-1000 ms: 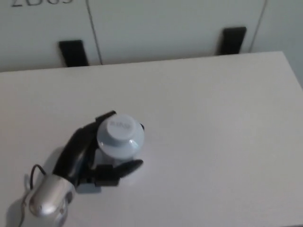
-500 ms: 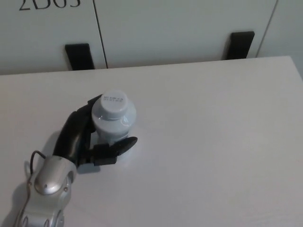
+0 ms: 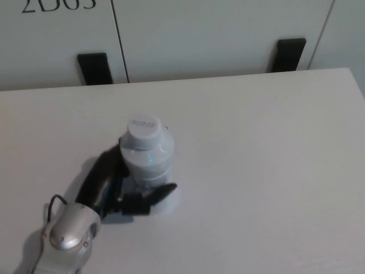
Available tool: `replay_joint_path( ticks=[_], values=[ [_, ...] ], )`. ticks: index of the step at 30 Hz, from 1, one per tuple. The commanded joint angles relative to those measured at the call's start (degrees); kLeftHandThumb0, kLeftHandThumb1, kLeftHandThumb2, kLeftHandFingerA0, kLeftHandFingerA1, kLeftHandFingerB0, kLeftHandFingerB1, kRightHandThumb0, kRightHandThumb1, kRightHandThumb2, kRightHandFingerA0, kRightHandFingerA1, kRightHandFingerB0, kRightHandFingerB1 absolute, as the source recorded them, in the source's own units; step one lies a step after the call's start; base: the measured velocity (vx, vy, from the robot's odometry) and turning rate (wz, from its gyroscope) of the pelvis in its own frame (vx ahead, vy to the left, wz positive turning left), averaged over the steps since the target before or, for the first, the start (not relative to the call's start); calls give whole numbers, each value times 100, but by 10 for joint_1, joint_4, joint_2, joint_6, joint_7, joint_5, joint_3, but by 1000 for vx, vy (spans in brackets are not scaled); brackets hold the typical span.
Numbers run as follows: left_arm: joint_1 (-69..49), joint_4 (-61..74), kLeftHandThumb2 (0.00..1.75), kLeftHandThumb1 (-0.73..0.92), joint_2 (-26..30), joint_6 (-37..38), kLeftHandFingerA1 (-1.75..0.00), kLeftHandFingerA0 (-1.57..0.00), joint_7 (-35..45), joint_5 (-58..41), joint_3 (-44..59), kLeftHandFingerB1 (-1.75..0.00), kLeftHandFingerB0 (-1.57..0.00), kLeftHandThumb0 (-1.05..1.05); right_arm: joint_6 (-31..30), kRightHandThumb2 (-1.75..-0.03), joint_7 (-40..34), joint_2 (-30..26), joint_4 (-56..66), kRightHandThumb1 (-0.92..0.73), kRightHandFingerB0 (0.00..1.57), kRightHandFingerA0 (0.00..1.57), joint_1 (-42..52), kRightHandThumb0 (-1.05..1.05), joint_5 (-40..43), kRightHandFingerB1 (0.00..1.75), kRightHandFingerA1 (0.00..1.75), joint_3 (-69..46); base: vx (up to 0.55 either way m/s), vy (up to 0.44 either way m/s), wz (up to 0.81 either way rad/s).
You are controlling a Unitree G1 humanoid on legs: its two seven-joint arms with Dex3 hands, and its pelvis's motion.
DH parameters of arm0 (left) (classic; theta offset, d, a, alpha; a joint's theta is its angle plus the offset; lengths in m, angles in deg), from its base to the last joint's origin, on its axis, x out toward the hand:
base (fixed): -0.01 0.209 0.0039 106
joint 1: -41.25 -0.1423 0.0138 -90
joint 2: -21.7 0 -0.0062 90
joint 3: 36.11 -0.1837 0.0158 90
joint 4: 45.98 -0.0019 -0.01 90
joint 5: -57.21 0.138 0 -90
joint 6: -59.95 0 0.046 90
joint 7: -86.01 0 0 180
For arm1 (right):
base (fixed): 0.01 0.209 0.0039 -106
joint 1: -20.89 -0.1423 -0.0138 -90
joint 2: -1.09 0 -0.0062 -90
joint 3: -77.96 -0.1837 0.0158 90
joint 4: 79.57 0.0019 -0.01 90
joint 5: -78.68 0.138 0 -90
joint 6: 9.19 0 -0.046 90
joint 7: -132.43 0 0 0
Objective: The robot picks up a bottle from a person using its left hand and walk towards the table in frontand put the bottle on the table.
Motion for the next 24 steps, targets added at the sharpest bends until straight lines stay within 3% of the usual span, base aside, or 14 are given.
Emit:
replay_joint_path(
  ticks=[1, 6, 8, 13, 14, 20, 24],
  values=[
    [-7, -11, 82, 48, 46, -12, 0, 0, 81, -7, -23, -1, 0, -84, -6, -60, 5, -3, -1, -69, 55, 68, 0, -30, -1, 40, 46, -1, 0, 0, 0],
    [-8, 2, 79, 44, 67, -24, 0, 0, 99, -13, -30, 0, 0, -84, -7, -61, 3, -2, 0, -71, 55, 67, -1, -29, -1, 40, 46, -1, 0, 0, 0],
    [-12, 12, 77, 44, 99, -30, 0, 0, 123, -15, -27, 0, 0, -83, -10, -61, 7, -4, -1, -71, 55, 67, -3, -29, 1, 40, 46, -3, 0, 0, 0],
    [-12, 13, 77, 44, 104, -32, 0, 0, 126, -20, -28, 0, 0, -83, -11, -61, 7, -4, -1, -71, 55, 67, -4, -29, 1, 40, 46, -3, 0, 0, 0],
    [-27, 17, 80, 47, 138, -20, 0, 0, 145, -31, -2, 0, 0, -84, -6, -60, 7, -4, 0, -71, 55, 69, -3, -29, -1, 40, 47, -1, 0, 0, 0],
    [-61, 25, 80, 45, 178, -5, 0, 0, 154, -37, 40, 0, 0, -86, -9, -60, 11, -10, -2, -70, 56, 69, 2, -30, -3, 39, 45, 1, 0, 0, 0],
    [-146, 60, 79, 46, 212, 11, 0, 0, 211, -141, 150, 0, 0, -83, -4, -60, 9, -13, -4, -69, 55, 69, 10, -32, -10, 39, 46, 8, 0, 0, 0]
  ],
)
